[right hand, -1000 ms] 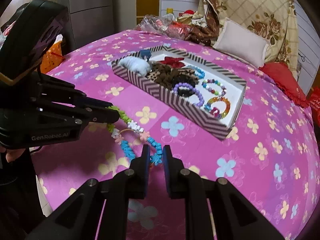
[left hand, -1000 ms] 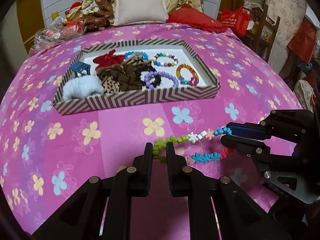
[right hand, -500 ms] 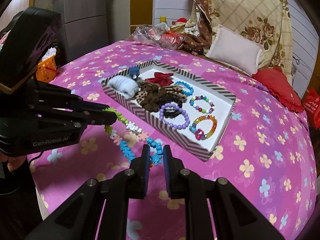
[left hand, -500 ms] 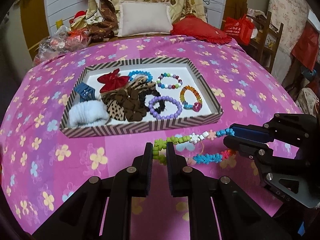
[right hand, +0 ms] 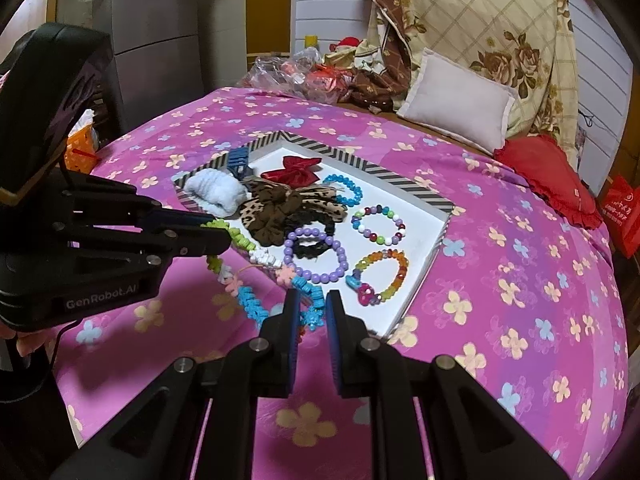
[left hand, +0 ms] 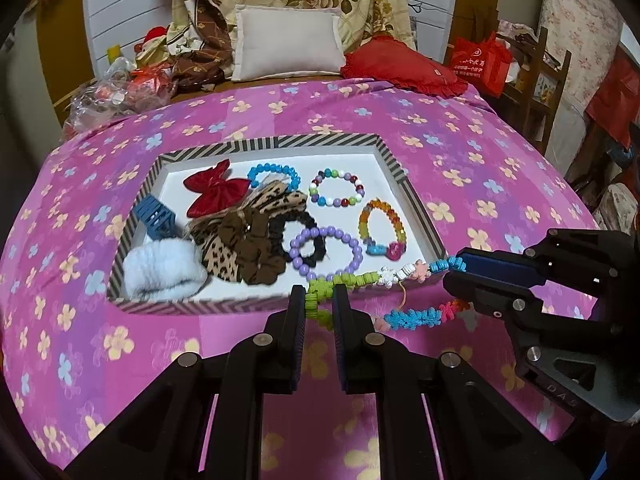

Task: Organize jewelry
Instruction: 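Carry the flower-bead bracelets into the tray with both tools and open them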

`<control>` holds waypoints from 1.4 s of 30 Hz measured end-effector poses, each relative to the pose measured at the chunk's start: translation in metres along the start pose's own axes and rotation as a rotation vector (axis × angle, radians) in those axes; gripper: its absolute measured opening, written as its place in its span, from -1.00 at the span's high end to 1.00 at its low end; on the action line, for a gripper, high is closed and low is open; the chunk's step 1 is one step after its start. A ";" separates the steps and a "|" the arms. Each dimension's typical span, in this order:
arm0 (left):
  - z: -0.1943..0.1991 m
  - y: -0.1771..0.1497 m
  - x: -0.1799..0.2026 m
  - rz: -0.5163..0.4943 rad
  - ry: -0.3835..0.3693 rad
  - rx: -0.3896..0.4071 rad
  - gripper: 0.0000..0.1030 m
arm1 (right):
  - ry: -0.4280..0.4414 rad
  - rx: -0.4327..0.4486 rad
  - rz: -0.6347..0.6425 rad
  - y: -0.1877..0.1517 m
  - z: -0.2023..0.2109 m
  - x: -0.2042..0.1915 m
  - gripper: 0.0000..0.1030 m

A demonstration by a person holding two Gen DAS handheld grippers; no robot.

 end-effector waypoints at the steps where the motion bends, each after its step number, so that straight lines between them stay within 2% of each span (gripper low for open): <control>1: -0.002 0.005 -0.001 0.005 -0.004 -0.002 0.82 | 0.002 -0.001 -0.004 0.003 -0.002 0.003 0.75; 7: -0.021 0.032 -0.007 0.027 0.006 -0.019 0.82 | 0.020 -0.012 -0.044 0.023 -0.019 0.024 0.75; 17: -0.077 0.071 -0.019 0.022 0.088 -0.104 0.81 | 0.011 -0.074 -0.094 0.047 -0.075 0.058 0.75; 21: -0.098 0.071 -0.018 0.008 0.125 -0.144 0.81 | 0.014 -0.102 -0.120 0.048 -0.097 0.069 0.75; 27: -0.121 0.067 -0.022 0.039 0.142 -0.189 0.81 | 0.018 -0.130 -0.141 0.044 -0.118 0.075 0.76; 34: -0.123 0.065 -0.024 0.059 0.138 -0.168 0.80 | 0.020 -0.102 -0.178 0.042 -0.115 0.080 0.75; 37: -0.116 0.060 -0.027 0.092 0.109 -0.161 0.77 | 0.018 -0.078 -0.200 0.040 -0.103 0.081 0.66; 39: -0.110 0.058 -0.029 0.113 0.099 -0.151 0.67 | 0.028 -0.062 -0.207 0.038 -0.094 0.077 0.54; 42: -0.092 0.054 -0.033 0.117 0.138 -0.109 0.61 | 0.026 -0.035 -0.204 0.034 -0.080 0.069 0.32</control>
Point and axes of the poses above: each gripper's, at about its wrist camera, not at the fingertips, and z roughly against the way its jaws point, x to its right, y to its top, the point moved 8 cm from there along -z, roughly the way its jaws point, and after that the axes turned 9 degrees about -x, right-handed, at the moved point
